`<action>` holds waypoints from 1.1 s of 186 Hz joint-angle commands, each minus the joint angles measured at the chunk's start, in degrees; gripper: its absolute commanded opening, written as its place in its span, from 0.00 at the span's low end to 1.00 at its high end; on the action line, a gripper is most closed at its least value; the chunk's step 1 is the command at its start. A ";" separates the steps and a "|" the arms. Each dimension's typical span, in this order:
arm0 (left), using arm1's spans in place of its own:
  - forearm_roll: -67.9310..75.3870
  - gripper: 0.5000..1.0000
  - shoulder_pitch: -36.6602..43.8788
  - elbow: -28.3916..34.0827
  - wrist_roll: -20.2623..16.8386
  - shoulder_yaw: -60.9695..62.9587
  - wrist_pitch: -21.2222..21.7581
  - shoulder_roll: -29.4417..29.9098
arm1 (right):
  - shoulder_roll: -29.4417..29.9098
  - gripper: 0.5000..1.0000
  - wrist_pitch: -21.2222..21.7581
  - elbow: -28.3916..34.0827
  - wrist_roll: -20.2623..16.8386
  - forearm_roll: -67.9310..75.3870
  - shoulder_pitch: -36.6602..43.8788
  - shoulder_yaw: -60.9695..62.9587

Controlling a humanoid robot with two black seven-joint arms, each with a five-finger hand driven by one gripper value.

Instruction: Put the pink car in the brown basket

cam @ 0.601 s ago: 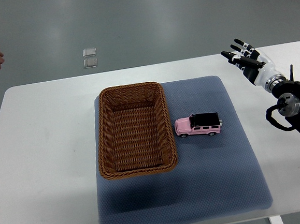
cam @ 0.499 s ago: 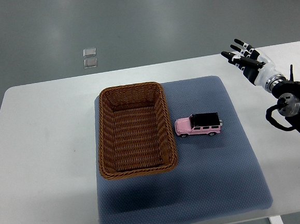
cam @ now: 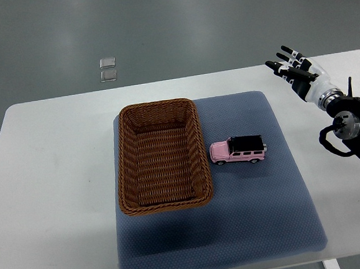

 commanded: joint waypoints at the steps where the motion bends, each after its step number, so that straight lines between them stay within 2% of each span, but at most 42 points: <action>1: 0.00 1.00 0.00 0.02 -0.04 -0.02 0.00 0.00 | -0.04 0.84 0.01 0.11 0.01 -0.07 0.00 0.00; 132: 0.00 1.00 0.00 0.19 0.05 0.15 0.00 0.00 | -0.57 0.84 0.27 0.28 -0.08 -0.33 0.44 -0.26; 167: 0.00 1.00 0.00 0.19 -0.04 0.15 0.00 0.00 | -0.75 0.84 2.91 0.46 -0.08 -2.00 0.71 -0.61; 205: 0.00 1.00 0.00 0.37 0.05 0.15 0.00 0.00 | -1.54 0.84 5.89 0.81 0.62 -11.23 1.06 -0.61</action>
